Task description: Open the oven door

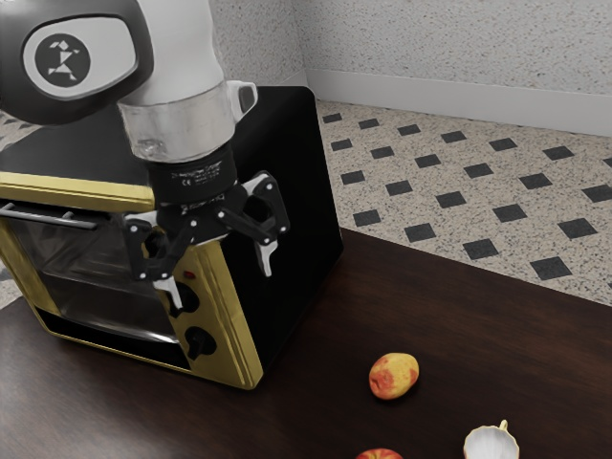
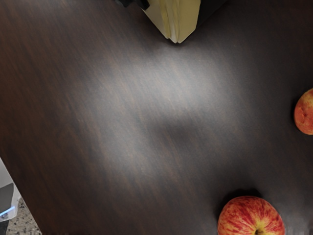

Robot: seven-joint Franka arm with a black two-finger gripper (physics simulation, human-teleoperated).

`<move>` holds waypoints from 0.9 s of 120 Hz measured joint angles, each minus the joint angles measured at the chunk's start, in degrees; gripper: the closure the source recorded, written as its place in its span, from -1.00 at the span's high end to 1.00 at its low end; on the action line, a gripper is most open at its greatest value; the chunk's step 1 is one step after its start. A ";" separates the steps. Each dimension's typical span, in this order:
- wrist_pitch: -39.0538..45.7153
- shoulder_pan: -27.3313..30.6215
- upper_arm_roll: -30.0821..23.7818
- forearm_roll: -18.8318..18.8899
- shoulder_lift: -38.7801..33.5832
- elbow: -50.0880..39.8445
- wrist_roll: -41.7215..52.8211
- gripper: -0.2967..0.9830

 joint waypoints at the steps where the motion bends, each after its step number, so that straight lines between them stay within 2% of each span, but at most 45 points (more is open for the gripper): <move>1: 0.34 0.01 0.01 -0.03 0.01 0.00 -0.92 0.54; 24: 4.69 -0.38 0.07 0.40 -1.85 -0.10 -19.02 0.54; 38: 2.39 0.41 4.46 0.93 -9.53 -1.08 -27.45 0.54; 46: 2.90 6.07 6.17 1.15 -15.67 -6.94 -30.51 0.54; 55: 5.95 12.89 6.71 2.13 -20.80 -14.79 -32.31 0.54; 68: 12.68 17.75 6.81 2.90 -25.22 -23.99 -33.55 0.54; 85: 20.06 21.07 6.50 3.31 -26.59 -25.47 -33.14 0.54; 108: 25.97 24.51 6.38 3.39 -25.32 -25.76 -30.89 0.54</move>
